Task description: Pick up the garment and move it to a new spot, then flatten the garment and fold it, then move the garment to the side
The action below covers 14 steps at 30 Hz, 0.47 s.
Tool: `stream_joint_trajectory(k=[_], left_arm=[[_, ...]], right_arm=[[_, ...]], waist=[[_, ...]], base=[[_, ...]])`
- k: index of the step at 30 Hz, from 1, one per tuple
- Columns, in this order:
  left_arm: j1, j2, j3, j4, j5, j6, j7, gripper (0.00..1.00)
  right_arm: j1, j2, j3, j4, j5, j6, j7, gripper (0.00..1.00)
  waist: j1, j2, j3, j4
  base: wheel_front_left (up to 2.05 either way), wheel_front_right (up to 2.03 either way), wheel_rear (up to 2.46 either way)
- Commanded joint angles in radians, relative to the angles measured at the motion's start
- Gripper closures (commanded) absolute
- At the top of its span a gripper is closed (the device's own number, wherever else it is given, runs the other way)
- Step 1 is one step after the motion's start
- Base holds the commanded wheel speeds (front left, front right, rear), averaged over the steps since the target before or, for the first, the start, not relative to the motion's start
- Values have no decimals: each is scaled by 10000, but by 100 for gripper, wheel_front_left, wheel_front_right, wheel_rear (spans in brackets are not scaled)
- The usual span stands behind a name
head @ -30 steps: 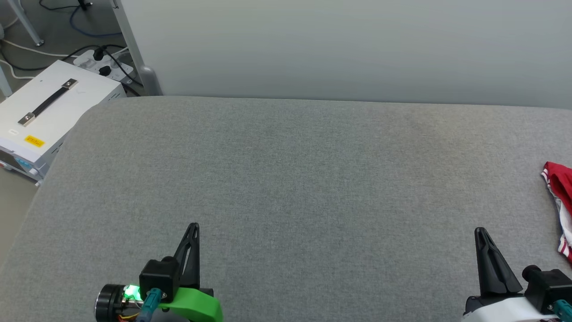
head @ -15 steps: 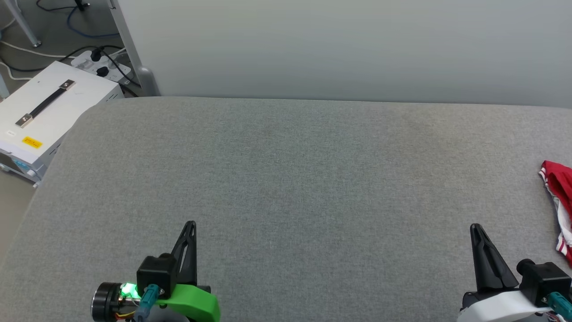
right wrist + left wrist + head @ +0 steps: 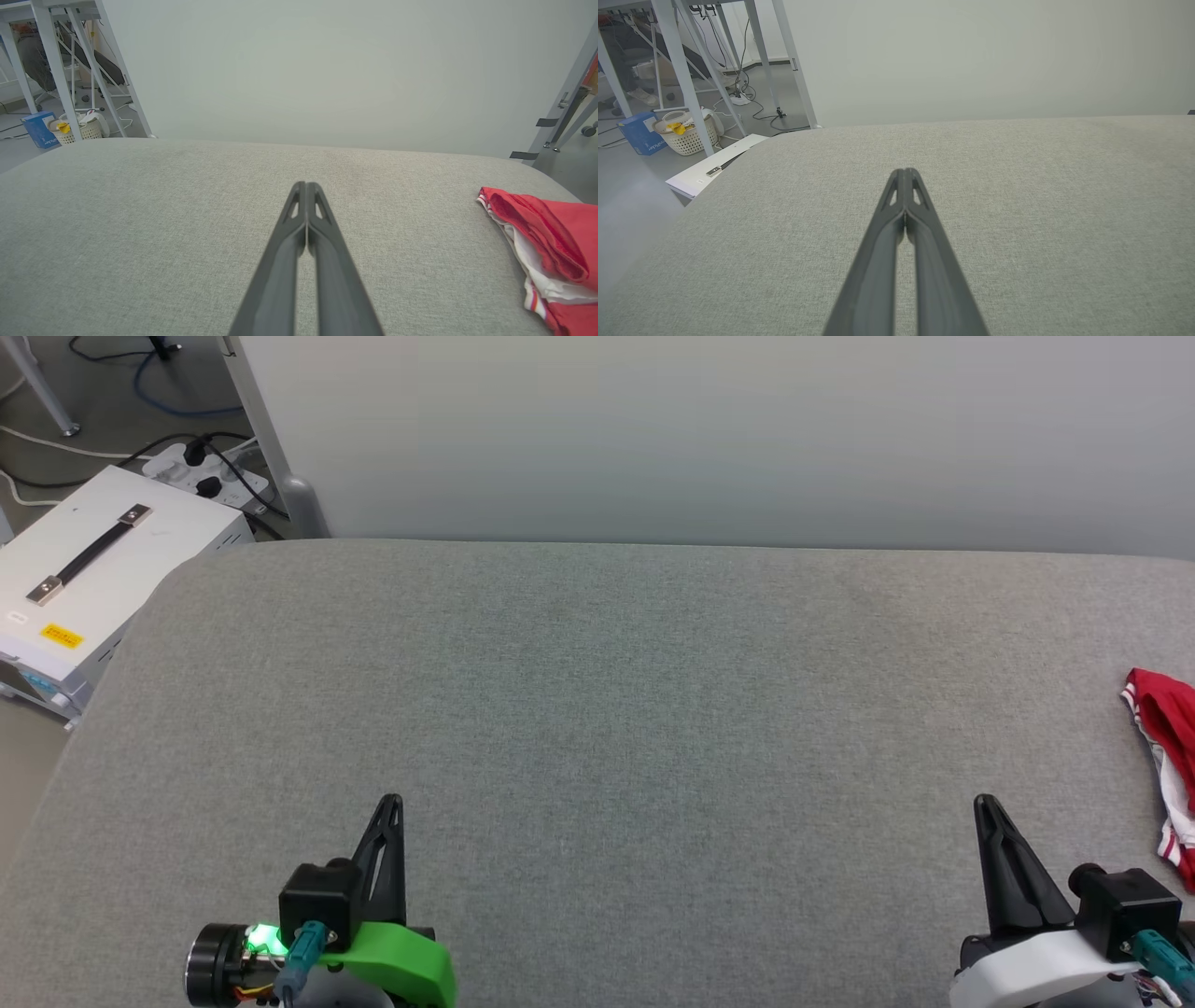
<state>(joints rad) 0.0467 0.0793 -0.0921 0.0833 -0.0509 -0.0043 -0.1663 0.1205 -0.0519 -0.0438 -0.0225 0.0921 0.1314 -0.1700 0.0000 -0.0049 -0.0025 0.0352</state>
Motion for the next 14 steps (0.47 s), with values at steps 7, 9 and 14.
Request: stream_joint_trajectory(k=[7, 9, 14], left_arm=[[-172, -74, 114, -125, 138, 18, 167, 100], [-180, -80, 136, -144, 148, 18, 207, 100], [-200, -95, 191, -192, 174, 20, 309, 100]], right_arm=[[-249, 7, 62, 57, -137, -3, 203, 100], [-274, 7, 72, 61, -158, -3, 243, 100], [-340, 8, 98, 73, -211, -3, 345, 100]], waist=[[0, 20, 2, -32], [0, 20, 3, -40], [0, 22, 4, -62]], base=[[0, 0, 0], [0, 0, 0], [0, 0, 0]])
